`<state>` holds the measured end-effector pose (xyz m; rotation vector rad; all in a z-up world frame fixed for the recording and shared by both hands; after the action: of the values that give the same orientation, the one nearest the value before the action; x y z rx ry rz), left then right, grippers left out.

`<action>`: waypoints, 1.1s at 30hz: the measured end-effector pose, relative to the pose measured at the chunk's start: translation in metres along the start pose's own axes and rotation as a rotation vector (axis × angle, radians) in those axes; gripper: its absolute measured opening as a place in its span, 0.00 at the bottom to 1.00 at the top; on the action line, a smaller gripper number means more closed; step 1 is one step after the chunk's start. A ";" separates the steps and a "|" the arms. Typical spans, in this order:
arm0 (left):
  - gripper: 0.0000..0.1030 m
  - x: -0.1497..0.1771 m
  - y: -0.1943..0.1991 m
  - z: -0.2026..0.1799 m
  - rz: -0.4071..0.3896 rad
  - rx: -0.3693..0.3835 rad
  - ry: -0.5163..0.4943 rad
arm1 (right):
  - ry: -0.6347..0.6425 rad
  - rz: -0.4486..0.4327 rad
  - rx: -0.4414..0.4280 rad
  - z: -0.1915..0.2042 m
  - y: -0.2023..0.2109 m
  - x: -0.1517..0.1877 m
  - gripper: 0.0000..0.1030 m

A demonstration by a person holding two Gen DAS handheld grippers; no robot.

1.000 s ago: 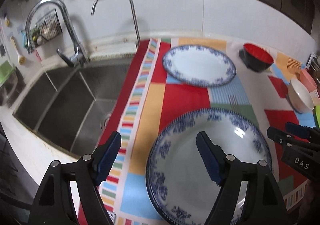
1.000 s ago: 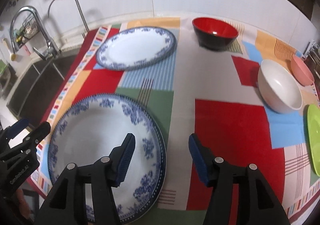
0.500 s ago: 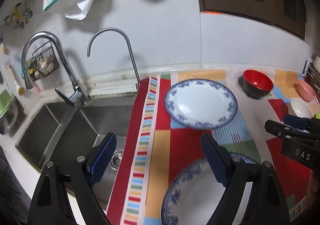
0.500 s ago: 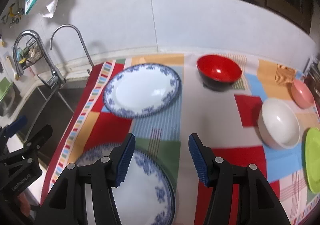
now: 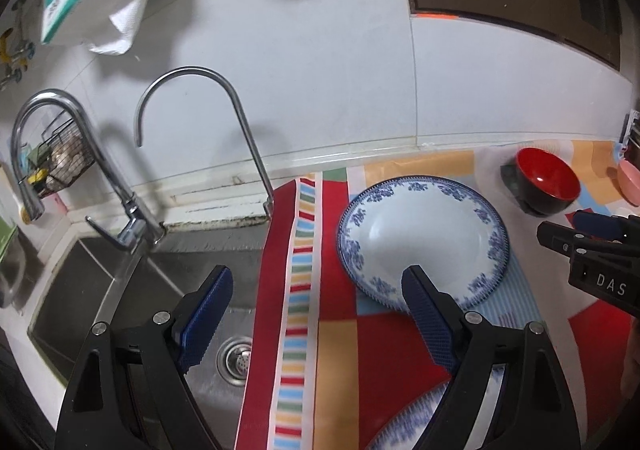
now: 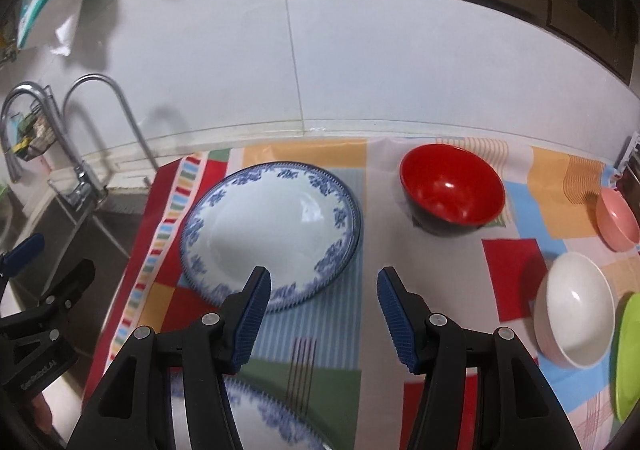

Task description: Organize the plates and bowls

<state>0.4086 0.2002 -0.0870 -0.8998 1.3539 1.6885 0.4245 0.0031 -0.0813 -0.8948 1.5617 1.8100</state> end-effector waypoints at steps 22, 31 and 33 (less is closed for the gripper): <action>0.78 0.012 -0.141 -0.014 0.174 0.071 0.026 | -0.081 0.128 0.063 -0.018 -0.127 0.005 0.55; 0.65 0.028 -0.162 -0.017 0.242 0.094 0.053 | -0.078 0.168 0.066 -0.016 -0.147 0.017 0.55; 0.63 0.030 -0.165 -0.017 0.249 0.096 0.051 | -0.087 0.175 0.063 -0.016 -0.150 0.018 0.54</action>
<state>0.5433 0.2097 -0.1874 -0.7479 1.6223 1.7779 0.5334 0.0090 -0.1876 -0.6583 1.6763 1.8812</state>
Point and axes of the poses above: each gripper's, at about its wrist camera, not at the fingertips, and y roughly against the way its jaws point, z to its left, x to its underside, the point moved 7 cm from there along -y, roughly the way its jaws point, and after that the axes turned 14 degrees about -z, right-handed, at the moved point
